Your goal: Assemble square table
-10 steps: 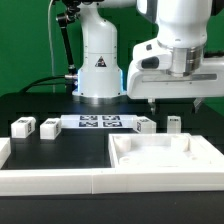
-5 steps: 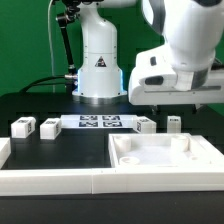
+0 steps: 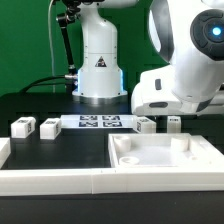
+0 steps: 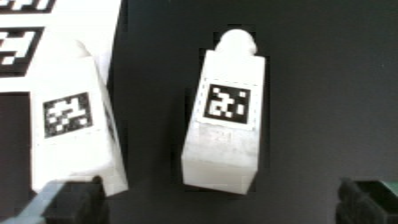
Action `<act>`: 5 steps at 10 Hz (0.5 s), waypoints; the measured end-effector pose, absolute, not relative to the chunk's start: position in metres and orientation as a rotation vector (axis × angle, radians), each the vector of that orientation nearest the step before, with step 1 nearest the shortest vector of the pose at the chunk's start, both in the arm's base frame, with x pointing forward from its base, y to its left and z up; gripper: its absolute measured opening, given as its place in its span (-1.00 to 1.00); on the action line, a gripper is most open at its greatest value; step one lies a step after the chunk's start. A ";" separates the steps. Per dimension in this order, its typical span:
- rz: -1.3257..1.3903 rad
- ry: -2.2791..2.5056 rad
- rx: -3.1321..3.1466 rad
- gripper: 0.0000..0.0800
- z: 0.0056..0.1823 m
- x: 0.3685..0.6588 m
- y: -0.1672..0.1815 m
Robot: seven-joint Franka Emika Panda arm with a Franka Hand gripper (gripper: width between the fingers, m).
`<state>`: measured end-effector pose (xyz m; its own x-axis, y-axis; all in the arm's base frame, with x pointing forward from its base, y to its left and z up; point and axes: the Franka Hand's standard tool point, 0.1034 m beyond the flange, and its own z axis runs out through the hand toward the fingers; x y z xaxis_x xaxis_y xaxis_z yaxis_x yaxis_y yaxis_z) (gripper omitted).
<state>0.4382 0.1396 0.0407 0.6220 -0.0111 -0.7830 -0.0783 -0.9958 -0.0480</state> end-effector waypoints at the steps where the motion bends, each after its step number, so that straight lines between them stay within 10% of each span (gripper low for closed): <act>1: 1.330 0.072 -2.761 0.62 0.039 0.437 0.141; 5: 1.321 0.072 -2.772 0.62 0.025 0.423 0.145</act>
Offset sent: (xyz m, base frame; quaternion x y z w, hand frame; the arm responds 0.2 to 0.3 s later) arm -0.0200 0.0042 -0.0114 -0.0057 0.0187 0.0028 0.9998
